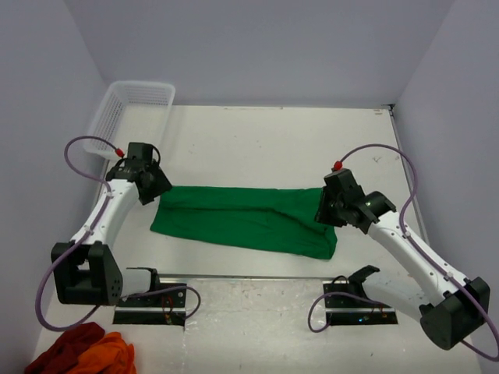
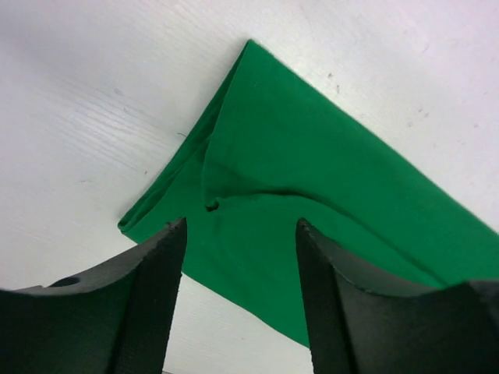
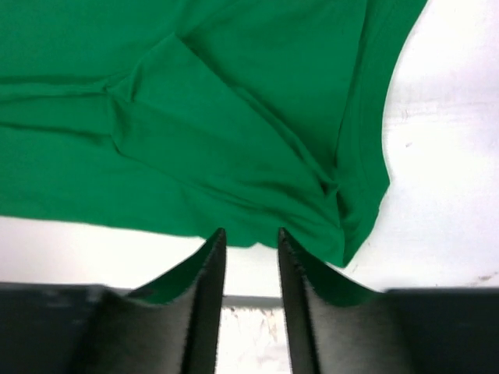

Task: Fold and stack the t-shirts
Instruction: Fold the other side of the tshirt into a rectangle

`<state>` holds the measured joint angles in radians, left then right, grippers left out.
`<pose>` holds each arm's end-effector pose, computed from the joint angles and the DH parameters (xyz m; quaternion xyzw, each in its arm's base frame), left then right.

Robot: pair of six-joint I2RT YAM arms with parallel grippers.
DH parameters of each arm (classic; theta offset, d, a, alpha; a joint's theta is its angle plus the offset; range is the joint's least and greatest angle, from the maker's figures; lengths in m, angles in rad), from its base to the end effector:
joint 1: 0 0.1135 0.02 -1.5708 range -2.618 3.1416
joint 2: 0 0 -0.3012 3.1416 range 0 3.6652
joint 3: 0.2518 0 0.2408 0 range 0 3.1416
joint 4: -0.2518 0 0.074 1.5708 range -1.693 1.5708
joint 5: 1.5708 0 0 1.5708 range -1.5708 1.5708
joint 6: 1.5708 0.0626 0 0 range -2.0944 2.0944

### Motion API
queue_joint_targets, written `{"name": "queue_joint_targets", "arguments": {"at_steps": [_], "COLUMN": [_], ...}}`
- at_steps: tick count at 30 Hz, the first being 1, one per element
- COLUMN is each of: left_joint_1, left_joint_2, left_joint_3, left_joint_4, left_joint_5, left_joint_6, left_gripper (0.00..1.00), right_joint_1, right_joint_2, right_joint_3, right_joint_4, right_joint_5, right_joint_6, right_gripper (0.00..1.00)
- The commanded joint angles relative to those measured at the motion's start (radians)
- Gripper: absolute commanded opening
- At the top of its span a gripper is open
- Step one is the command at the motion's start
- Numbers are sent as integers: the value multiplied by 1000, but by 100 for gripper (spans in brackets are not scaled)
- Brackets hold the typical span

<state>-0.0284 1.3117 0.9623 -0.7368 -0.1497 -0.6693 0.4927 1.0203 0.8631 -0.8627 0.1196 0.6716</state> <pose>0.2460 0.0024 0.2609 -0.3220 0.9131 -0.0136 0.2497 0.1563 0.0755 0.2769 0.1020 0.9553 0.1012 0.2584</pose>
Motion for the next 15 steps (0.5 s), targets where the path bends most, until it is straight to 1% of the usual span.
{"name": "queue_joint_targets", "arguments": {"at_steps": [1, 3, 5, 6, 7, 8, 9, 10, 11, 12, 13, 14, 15], "left_joint_1": [2, 1, -5, -14, -18, -21, -21, -22, -25, -25, -25, -27, -28], "left_joint_2": [-80, -104, -108, -97, -86, -47, -19, 9, 68, 98, 125, 177, 199], "left_joint_3": [29, 62, 96, 101, 107, 118, 127, 137, 157, 164, 179, 188, 196], "left_joint_4": [-44, -41, -35, -4, 8, 20, 33, 46, 53, 77, 86, 89, 105], "left_joint_5": [-60, -62, -76, -73, -58, -44, -19, 13, 34, 67, 120, 131, 140], "left_joint_6": [-56, -53, -58, -55, -55, -50, -41, -38, -33, -26, -13, -10, -6], "left_gripper": [61, 61, 62, 62, 59, 56, 49, 24, 11, 0, 0, 0, 0], "right_joint_1": [36, 46, 47, 49, 47, 46, 47, 46, 46, 47, 46, 43, 38], "right_joint_2": [-48, -52, -36, -17, 12, 94, 145, 199, 249, 347, 391, 430, 507], "right_joint_3": [8, 23, 37, 43, 72, 91, 114, 170, 197, 226, 284, 316, 380], "right_joint_4": [-76, -90, -59, -44, -7, 11, 23, 54, 73, 82, 94, 97, 97], "right_joint_5": [41, 46, 52, 58, 66, 72, 71, 52, 34, 29, 43, 49, 48], "right_joint_6": [92, 97, 76, 57, 39, 8, -3, -13, -42, -52, -69, -81, -95], "right_gripper": [36, 43, 46, 48, 50, 50, 49, 48, 46, 45, 44, 44, 44]}}
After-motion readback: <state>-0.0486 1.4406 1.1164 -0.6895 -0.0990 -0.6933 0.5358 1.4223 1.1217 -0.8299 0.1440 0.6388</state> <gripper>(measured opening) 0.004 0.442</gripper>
